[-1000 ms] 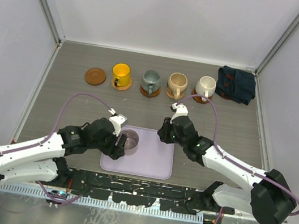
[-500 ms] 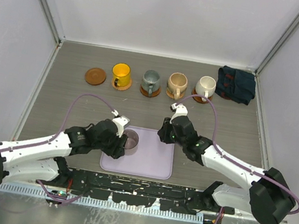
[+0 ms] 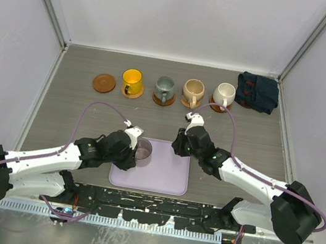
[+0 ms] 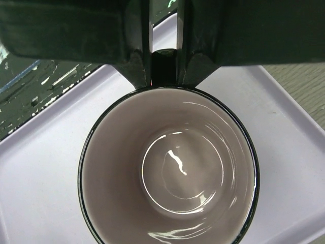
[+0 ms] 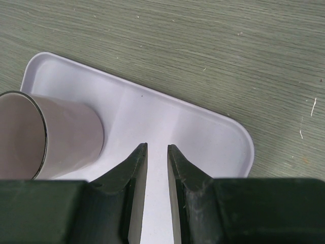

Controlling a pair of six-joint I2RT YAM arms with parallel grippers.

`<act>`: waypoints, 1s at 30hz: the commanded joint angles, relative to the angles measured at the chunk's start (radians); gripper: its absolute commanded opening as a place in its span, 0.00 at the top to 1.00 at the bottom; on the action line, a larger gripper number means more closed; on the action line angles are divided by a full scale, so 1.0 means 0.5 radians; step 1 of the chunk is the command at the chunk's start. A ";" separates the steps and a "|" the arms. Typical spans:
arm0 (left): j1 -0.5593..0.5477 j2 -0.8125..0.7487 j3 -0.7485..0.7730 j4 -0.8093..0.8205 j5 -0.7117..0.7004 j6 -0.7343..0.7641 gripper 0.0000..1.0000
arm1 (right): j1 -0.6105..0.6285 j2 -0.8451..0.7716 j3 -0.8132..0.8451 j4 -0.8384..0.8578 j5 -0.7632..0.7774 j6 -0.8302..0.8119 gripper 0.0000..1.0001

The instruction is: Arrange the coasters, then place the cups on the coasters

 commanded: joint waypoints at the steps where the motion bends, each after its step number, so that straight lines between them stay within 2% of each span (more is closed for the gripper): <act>1: -0.002 -0.002 0.012 0.069 -0.055 -0.007 0.98 | 0.000 -0.007 0.061 0.109 0.036 -0.001 0.72; 2: -0.003 -0.010 0.015 0.066 -0.064 -0.009 1.00 | 0.000 -0.007 0.061 0.108 0.036 -0.001 0.72; 18: -0.003 -0.299 0.159 0.089 -0.524 0.222 1.00 | 0.000 -0.041 0.007 0.126 0.086 -0.014 0.72; 25: -0.001 -0.316 0.187 0.124 -0.916 0.412 1.00 | 0.000 0.055 0.000 0.176 0.105 -0.057 0.72; 27: 0.017 -0.297 0.203 0.167 -1.008 0.498 1.00 | -0.001 0.095 0.008 0.205 0.121 -0.080 0.72; 30: 0.158 -0.256 0.214 0.260 -0.971 0.583 1.00 | -0.001 0.172 0.051 0.229 0.150 -0.135 0.74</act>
